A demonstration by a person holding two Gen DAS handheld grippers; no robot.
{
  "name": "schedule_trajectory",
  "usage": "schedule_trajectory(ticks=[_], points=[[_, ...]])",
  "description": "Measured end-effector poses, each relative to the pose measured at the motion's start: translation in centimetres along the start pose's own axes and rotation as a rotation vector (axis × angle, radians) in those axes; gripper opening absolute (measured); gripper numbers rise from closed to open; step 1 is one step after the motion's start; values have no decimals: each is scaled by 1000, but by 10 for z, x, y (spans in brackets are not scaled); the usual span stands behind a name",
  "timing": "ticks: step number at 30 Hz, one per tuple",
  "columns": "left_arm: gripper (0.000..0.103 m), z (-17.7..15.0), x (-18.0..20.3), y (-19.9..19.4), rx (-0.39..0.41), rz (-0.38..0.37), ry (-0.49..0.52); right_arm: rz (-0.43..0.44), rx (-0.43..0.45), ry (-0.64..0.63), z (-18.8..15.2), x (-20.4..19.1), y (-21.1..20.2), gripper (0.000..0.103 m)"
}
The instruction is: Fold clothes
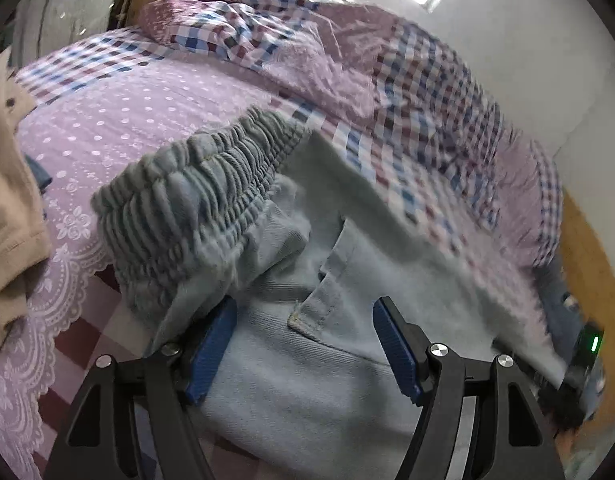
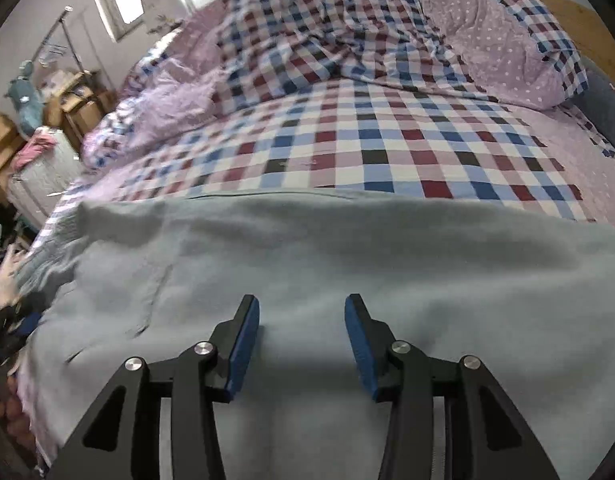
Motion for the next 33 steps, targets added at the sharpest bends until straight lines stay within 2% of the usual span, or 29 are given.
schedule_trajectory(ticks=[5,7,10,15,19,21,22,24,25,26,27,30,33], points=[[75,-1,-6,-44,125,-141,-24,83,58,-8,-30,-3,-36,49],[75,1,-10,-50,137,-170,-28,116,81,-12,-42,-4,-50,50],[75,5,-12,-51,142,-221,-14,121,75,-44,-45,-11,-46,50],[73,20,-1,-72,243,-386,54,122,58,-102,-48,-24,-35,50],[73,30,-8,-65,217,-443,13,122,44,-148,-50,-34,-27,50],[73,35,-24,-47,166,-407,-61,122,37,-171,-51,-39,-23,50],[67,38,-32,-36,136,-377,-99,123,34,-183,-52,-41,-21,50],[9,38,-56,-15,72,-287,-199,127,26,-185,-52,-40,-19,50],[2,35,-71,-4,47,-280,-266,134,22,-182,-52,-39,-18,50],[3,30,-86,3,39,-338,-333,142,19,-178,-51,-38,-17,50],[3,29,-91,4,42,-368,-350,146,17,-175,-51,-37,-16,50],[3,29,-84,1,48,-312,-302,153,12,-169,-50,-36,-14,50],[3,28,-83,3,59,-308,-286,158,12,-166,-49,-35,-13,50]])
Point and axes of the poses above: each gripper's, at about its wrist camera, not at the fingertips, and y roughly the way its jaws point, x to its right, z to its top, the point moved 3 cm from there along y, roughly the way its jaws point, and after that the axes turned 13 degrees about -x, right-handed, at the moved point
